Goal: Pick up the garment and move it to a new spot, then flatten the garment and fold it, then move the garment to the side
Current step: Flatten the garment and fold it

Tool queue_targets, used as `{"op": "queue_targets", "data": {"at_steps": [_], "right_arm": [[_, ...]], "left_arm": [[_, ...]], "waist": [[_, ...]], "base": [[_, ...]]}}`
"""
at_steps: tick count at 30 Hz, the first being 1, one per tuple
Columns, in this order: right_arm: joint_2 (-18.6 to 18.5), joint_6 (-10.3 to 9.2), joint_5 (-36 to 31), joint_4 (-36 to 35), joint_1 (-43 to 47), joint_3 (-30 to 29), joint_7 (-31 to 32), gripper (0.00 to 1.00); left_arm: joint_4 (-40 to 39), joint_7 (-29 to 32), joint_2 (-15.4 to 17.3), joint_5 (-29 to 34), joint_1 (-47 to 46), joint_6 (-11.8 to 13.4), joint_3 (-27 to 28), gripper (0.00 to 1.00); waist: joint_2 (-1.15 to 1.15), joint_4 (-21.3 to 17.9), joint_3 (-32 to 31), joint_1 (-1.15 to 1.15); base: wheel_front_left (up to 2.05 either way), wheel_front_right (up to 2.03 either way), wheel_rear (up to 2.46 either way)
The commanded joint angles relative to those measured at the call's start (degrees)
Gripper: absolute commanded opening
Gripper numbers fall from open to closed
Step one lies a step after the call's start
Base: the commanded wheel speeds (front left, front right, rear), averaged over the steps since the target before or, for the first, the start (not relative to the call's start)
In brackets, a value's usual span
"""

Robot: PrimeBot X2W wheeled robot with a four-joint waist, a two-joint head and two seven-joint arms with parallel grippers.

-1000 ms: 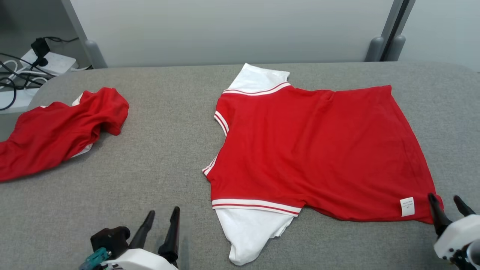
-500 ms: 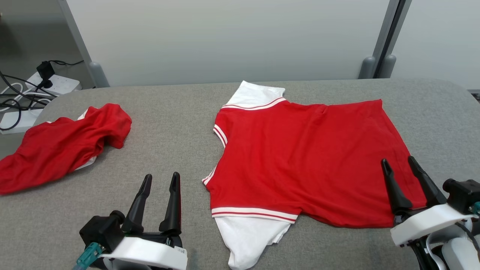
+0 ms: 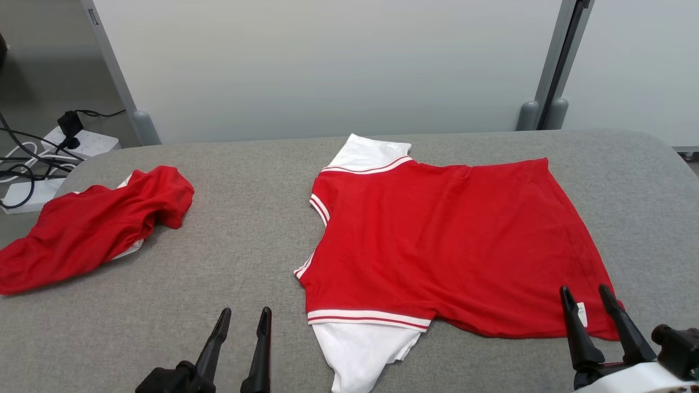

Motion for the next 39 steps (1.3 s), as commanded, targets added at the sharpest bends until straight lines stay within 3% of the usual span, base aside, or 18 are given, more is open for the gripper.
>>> {"op": "queue_targets", "data": {"at_steps": [1,13,17,22,31,39], "right_arm": [[-0.88,-0.16,-0.55,-1.91,-0.92,0.78,-0.76,1.00],[-0.83,-0.16,-0.45,-1.85,-0.53,0.85,-0.76,1.00],[-0.88,-0.16,-0.24,-1.54,-0.30,1.03,-0.76,1.00],[-0.76,-0.16,-0.04,-1.34,-0.44,1.42,-0.76,1.00],[-1.02,-0.16,0.40,-1.30,-1.15,1.73,-0.76,1.00],[-1.18,-0.16,0.81,-1.09,-1.54,1.82,-0.76,1.00]], "left_arm": [[-1.01,-0.58,-0.47,0.58,-1.50,-0.36,1.92,1.00],[1.94,-0.59,-1.25,2.25,-1.89,-2.28,2.66,1.00],[4.35,-0.59,-1.28,1.80,-1.97,-1.48,1.88,1.00],[10.78,0.94,-1.29,2.02,-4.11,-1.11,-2.44,1.00],[21.99,6.38,-1.30,1.10,-10.02,-3.00,-11.85,1.00],[28.68,8.01,-1.30,1.07,-13.69,-2.20,-17.55,1.00]], "waist": [[0.00,-0.04,0.02,0.00],[0.00,-0.32,0.15,0.00],[0.00,-0.19,0.23,0.00],[0.00,-0.11,0.76,0.00],[0.00,-0.71,2.46,0.00],[0.00,-2.01,2.96,0.00]], "base": [[0.00,0.00,0.00],[0.00,0.00,0.00],[0.00,0.00,0.00],[0.00,0.00,0.00],[0.00,0.00,0.00],[0.00,0.00,0.00]]}}
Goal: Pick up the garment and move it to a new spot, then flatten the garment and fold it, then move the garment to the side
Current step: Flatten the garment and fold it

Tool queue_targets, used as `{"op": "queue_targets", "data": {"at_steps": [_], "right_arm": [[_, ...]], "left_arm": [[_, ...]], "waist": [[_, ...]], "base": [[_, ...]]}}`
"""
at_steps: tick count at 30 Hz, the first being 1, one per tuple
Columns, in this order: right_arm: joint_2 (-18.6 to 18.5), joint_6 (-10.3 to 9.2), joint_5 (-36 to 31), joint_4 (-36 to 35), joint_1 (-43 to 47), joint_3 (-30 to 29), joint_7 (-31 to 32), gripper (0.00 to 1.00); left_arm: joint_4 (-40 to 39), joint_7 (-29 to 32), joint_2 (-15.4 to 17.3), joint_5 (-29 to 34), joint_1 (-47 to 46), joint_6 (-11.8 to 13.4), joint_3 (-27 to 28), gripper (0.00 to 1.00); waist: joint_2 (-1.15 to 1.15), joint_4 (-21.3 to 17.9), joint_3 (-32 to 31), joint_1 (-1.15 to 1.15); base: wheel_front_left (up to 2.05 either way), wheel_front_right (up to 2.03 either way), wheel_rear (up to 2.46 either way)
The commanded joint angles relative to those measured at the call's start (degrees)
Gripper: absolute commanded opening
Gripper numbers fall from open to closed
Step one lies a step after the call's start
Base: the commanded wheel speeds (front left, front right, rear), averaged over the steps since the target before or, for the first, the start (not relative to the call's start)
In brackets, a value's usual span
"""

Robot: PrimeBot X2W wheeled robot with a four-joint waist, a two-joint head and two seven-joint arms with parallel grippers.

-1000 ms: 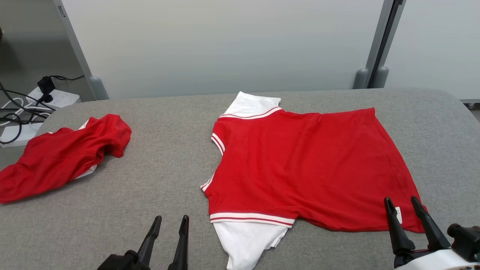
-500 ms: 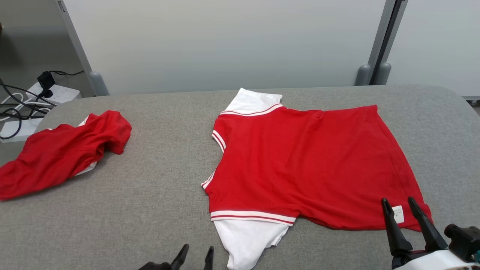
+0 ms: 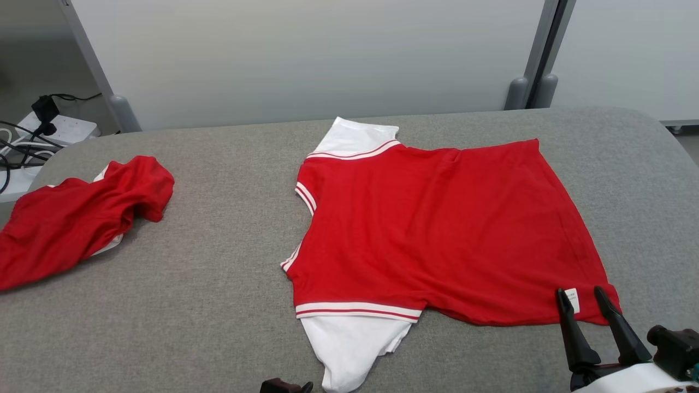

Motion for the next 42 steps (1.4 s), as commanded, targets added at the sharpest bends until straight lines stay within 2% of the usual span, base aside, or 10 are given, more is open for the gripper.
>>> {"op": "queue_targets", "data": {"at_steps": [1,11,16,22,29,39,40,41,42], "right_arm": [[-1.31,-0.16,0.27,-0.89,-1.83,1.07,-0.76,1.00],[-2.50,-0.16,0.72,-0.86,-2.25,1.54,-0.76,1.00],[-2.96,-0.16,1.00,-0.62,-2.66,1.53,-0.76,1.00],[-3.18,-0.16,1.59,-0.41,-2.88,1.81,-0.76,1.00],[-3.19,-0.16,1.87,-0.25,-3.37,1.69,-0.77,1.00],[-3.11,-0.16,1.89,0.08,-3.60,1.85,-0.77,1.00],[-3.14,-0.16,1.93,0.09,-3.66,1.91,-0.77,1.00],[-3.16,-0.16,1.96,0.09,-3.71,1.93,-0.77,1.00],[-3.18,-0.16,1.99,0.09,-3.76,1.96,-0.77,1.00]], "left_arm": [[-0.19,-0.91,-0.07,0.51,-3.66,0.52,1.05,1.00],[7.86,-3.20,-0.07,-1.54,-8.00,2.87,-2.55,1.00],[9.90,-4.58,-0.07,-4.69,-9.33,1.18,-4.88,1.00],[11.59,-5.87,-0.07,-7.38,-11.23,1.06,-7.26,1.00],[13.46,-6.20,-0.07,-10.83,-12.63,-0.25,-9.02,1.00],[12.69,-8.99,-0.07,-13.12,-13.63,1.36,-9.66,1.00],[12.71,-9.06,-0.07,-13.11,-13.71,1.36,-9.91,0.09],[12.72,-9.11,-0.07,-13.24,-13.74,1.40,-10.03,0.00],[12.95,-9.13,-0.07,-13.43,-13.77,1.37,-10.29,0.00]], "waist": [[0.00,-0.29,0.19,0.00],[0.00,-1.56,1.30,0.00],[0.00,-1.57,1.71,0.00],[0.00,-1.06,2.04,0.00],[0.00,-0.53,2.39,0.00],[0.00,-0.65,2.05,0.00],[0.00,-0.74,2.03,0.00],[0.00,-0.83,2.03,0.00],[0.00,-0.91,2.05,0.00]], "base": [[0.00,0.00,0.00],[0.00,0.00,0.00],[0.00,0.00,0.00],[0.00,0.00,0.00],[0.00,0.00,0.00],[0.00,0.00,0.00],[0.00,0.00,0.00],[0.00,0.00,0.00],[0.00,0.00,0.00]]}}
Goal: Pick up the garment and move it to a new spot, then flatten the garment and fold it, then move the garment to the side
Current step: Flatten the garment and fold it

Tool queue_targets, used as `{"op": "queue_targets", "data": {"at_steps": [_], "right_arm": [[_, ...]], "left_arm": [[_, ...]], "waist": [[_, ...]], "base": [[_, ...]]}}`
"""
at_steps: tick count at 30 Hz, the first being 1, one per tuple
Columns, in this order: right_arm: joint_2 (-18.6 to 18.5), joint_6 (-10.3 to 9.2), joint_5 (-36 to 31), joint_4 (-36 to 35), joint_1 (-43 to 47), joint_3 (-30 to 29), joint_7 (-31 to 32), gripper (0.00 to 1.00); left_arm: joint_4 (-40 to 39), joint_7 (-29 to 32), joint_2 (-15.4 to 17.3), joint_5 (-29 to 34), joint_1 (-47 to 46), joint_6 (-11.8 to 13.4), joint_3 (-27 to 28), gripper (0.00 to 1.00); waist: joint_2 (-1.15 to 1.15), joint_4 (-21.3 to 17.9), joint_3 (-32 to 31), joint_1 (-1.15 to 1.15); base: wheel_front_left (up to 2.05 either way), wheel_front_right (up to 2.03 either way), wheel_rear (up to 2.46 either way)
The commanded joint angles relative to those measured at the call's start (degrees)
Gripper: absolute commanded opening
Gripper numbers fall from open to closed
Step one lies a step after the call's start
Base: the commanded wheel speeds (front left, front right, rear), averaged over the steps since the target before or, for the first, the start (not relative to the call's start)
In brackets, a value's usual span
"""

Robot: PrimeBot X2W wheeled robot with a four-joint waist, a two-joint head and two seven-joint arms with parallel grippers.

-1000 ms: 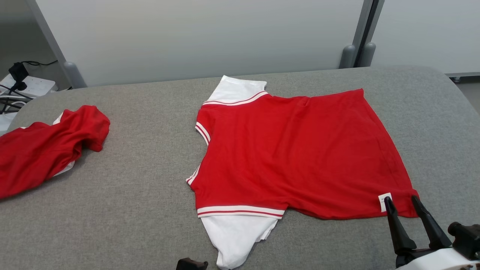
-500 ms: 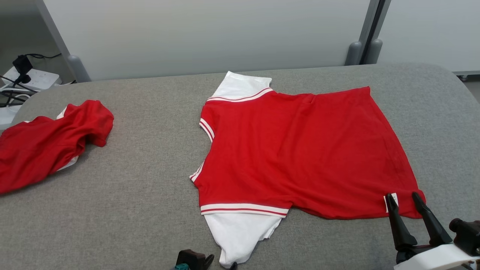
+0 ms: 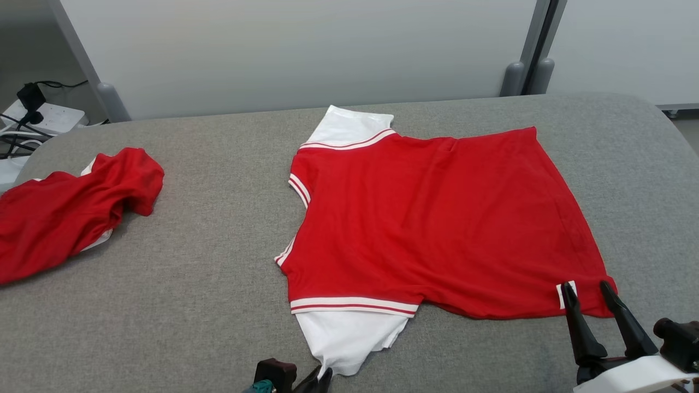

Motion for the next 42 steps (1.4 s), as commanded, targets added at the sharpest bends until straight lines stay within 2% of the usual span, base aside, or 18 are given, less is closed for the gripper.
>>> {"op": "queue_targets", "data": {"at_steps": [1,9,15,25,29,36,38,39,42], "right_arm": [[-1.32,-0.16,0.40,-1.22,-2.31,1.34,-0.77,1.00],[-1.56,-0.16,0.30,1.38,-2.35,0.22,-0.77,1.00],[-1.72,-0.16,0.93,12.87,-5.25,-0.40,1.04,1.00],[-4.10,-0.16,3.65,27.07,-12.96,-5.03,4.89,0.99],[-4.59,-0.16,4.90,30.17,-14.48,-5.33,5.72,0.84],[-5.44,-0.16,7.19,33.86,-16.18,-4.56,5.02,0.78],[-5.72,-0.16,7.76,34.98,-16.73,-4.30,4.80,0.70],[-5.72,-0.16,7.76,34.98,-16.73,-4.30,4.80,0.70],[-5.97,-0.16,8.86,36.75,-17.51,-3.92,4.66,0.49]], "left_arm": [[-0.79,-0.67,0.16,-0.65,-2.91,0.29,1.43,0.00],[0.78,0.19,0.16,-2.81,-3.84,-0.52,-0.74,0.00],[-1.23,1.16,1.64,-3.87,-3.89,-0.60,-0.06,0.00],[-9.24,3.47,4.84,-3.27,-3.14,1.93,-0.47,0.00],[-11.89,4.35,5.76,-3.21,-2.58,2.86,-0.62,0.00],[-15.35,5.73,7.53,-2.98,-1.79,4.24,-0.93,0.00],[-16.14,6.14,7.99,-2.82,-1.66,4.58,-1.11,0.00],[-16.14,6.14,7.99,-2.82,-1.66,4.58,-1.11,0.00],[-17.26,6.70,8.68,-2.65,-1.48,5.08,-1.28,0.00]], "waist": [[0.00,-0.06,0.01,0.00],[0.00,0.20,0.57,0.00],[0.00,1.45,1.45,0.00],[0.00,3.80,3.31,0.00],[0.00,4.30,3.72,0.00],[0.00,4.61,4.28,0.00],[0.00,4.68,4.40,0.00],[0.00,4.68,4.40,0.00],[0.00,4.81,4.47,0.00]], "base": [[0.00,0.00,0.00],[0.00,0.00,0.00],[0.00,0.00,0.00],[0.00,0.00,0.00],[0.00,0.00,0.00],[0.00,0.00,0.00],[0.00,0.00,0.00],[0.00,0.00,0.00],[0.00,0.00,0.00]]}}
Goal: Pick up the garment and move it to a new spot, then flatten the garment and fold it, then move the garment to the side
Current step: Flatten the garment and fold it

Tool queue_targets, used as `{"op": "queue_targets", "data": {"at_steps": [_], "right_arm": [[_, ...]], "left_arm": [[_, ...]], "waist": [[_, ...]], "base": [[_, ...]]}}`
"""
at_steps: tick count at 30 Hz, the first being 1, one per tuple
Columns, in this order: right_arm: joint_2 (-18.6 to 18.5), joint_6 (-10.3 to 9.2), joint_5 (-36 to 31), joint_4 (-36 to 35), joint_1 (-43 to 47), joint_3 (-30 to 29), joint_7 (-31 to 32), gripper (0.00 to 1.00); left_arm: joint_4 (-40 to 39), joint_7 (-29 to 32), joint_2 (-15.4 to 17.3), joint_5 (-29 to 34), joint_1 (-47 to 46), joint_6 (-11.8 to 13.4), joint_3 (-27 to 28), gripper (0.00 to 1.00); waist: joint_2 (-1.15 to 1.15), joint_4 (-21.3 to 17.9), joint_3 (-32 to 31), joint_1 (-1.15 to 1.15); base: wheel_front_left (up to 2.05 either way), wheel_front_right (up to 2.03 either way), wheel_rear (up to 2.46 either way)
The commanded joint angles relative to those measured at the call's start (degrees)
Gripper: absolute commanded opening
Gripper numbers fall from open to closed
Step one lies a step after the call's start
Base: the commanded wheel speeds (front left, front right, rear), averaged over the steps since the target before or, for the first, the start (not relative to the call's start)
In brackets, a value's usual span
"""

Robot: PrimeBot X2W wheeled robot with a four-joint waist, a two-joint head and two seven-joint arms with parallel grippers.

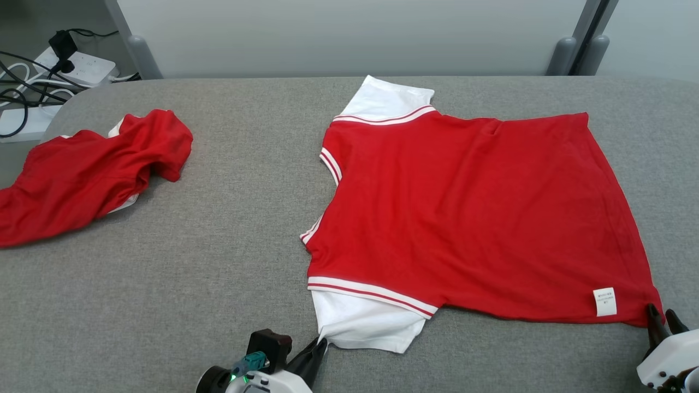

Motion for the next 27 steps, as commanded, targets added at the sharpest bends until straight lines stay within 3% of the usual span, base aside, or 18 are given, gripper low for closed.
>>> {"op": "queue_targets", "data": {"at_steps": [1,4,7,18,19,21,27], "right_arm": [[-1.95,-0.16,0.56,-0.19,-1.26,1.67,-0.99,0.48],[-2.15,-0.16,1.57,1.40,-2.07,2.36,-1.39,0.39],[-2.07,-0.16,2.32,2.66,-2.78,3.47,-1.67,0.00],[-3.22,-0.16,5.40,3.40,-2.57,7.30,-3.77,0.00],[-3.15,-0.16,6.00,3.37,-2.54,7.26,-3.82,0.10],[-3.17,-0.16,6.76,3.46,-2.60,7.50,-3.87,1.00],[-2.91,-0.16,8.23,4.55,-4.28,8.95,-3.50,0.97]], "left_arm": [[-1.60,-0.22,1.11,0.30,-0.66,0.51,1.44,0.00],[-2.69,0.31,1.79,0.40,-0.49,0.93,1.32,0.00],[-3.67,0.79,2.37,0.47,-0.22,1.37,1.17,0.00],[-6.86,1.96,3.74,0.22,0.72,2.86,0.99,0.00],[-7.01,2.02,3.81,0.19,0.78,2.91,0.96,0.00],[-7.25,2.06,3.94,0.12,0.88,3.02,0.94,0.00],[-7.62,2.50,4.56,0.14,0.74,3.25,0.77,0.00]], "waist": [[0.00,0.09,0.06,0.00],[0.00,0.17,0.21,0.00],[0.00,0.05,0.25,0.00],[0.00,-1.25,0.09,0.00],[0.00,-1.40,0.11,0.00],[0.00,-1.66,0.14,0.00],[0.00,-1.81,0.36,0.00]], "base": [[0.00,0.00,0.00],[0.00,0.00,0.00],[0.00,0.00,0.00],[0.00,0.00,0.00],[0.00,0.00,0.00],[0.00,0.00,0.00],[0.00,0.00,0.00]]}}
